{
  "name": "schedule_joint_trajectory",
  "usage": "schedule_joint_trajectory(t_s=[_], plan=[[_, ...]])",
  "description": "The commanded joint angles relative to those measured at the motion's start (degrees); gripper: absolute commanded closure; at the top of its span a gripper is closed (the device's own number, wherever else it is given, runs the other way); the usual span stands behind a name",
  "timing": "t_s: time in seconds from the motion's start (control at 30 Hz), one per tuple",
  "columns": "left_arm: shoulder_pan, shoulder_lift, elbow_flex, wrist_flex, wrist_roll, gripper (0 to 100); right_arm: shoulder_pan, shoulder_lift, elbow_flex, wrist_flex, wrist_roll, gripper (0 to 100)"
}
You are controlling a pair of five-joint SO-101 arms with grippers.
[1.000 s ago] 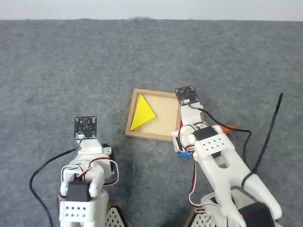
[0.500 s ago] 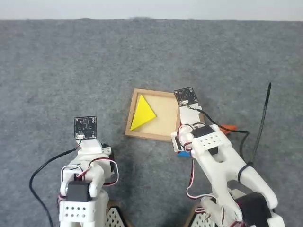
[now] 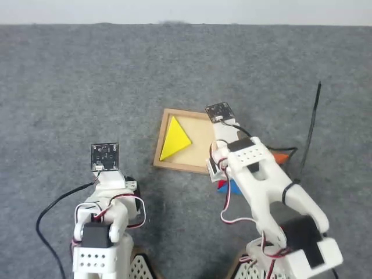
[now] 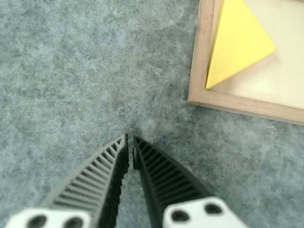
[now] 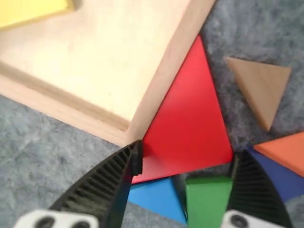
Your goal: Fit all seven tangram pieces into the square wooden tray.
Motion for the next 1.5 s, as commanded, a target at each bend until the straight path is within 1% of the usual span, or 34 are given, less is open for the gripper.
schedule_joint_trajectory(t_s=[0.0,0.13,0.3,0.47,0.63,0.7,0.8,0.9,1.1,1.17,1.23,1.33,1.47], plan=[[-0.35,-1.14,-0.75,0.26,-0.88,99,-0.84,3.03,-2.2,2.24,2.9,71.3],[-0.35,-1.14,-0.75,0.26,-0.88,99,-1.01,3.38,-2.2,3.91,3.96,71.3],[-0.35,-1.14,-0.75,0.26,-0.88,99,-3.21,4.0,-1.93,6.37,5.98,71.4],[-0.35,-1.14,-0.75,0.26,-0.88,99,-2.07,7.08,-4.22,8.4,6.15,71.4],[-0.35,-1.14,-0.75,0.26,-0.88,99,-1.19,13.14,-9.14,12.88,6.33,71.8],[-0.35,-1.14,-0.75,0.26,-0.88,99,0.66,14.37,-10.11,13.41,6.33,75.6],[-0.35,-1.14,-0.75,0.26,-0.88,99,5.32,13.85,-10.11,13.32,6.33,80.3],[-0.35,-1.14,-0.75,0.26,-0.88,99,11.3,13.58,-10.11,13.32,6.51,80.4],[-0.35,-1.14,-0.75,0.26,-0.88,99,22.9,13.49,-10.46,12.88,12.66,80.4],[-0.35,-1.14,-0.75,0.26,-0.88,99,25.27,13.41,-10.9,12.09,14.95,80.4],[-0.35,-1.14,-0.75,0.26,-0.88,99,25.54,13.32,-11.08,11.65,15.82,80.4],[-0.35,-1.14,-0.75,0.26,-0.88,99,22.81,10.68,-10.9,11.21,15.91,80.3],[-0.35,-1.14,-0.75,0.26,-0.88,99,18.86,0.4,-8.44,10.77,15.47,80.3]])
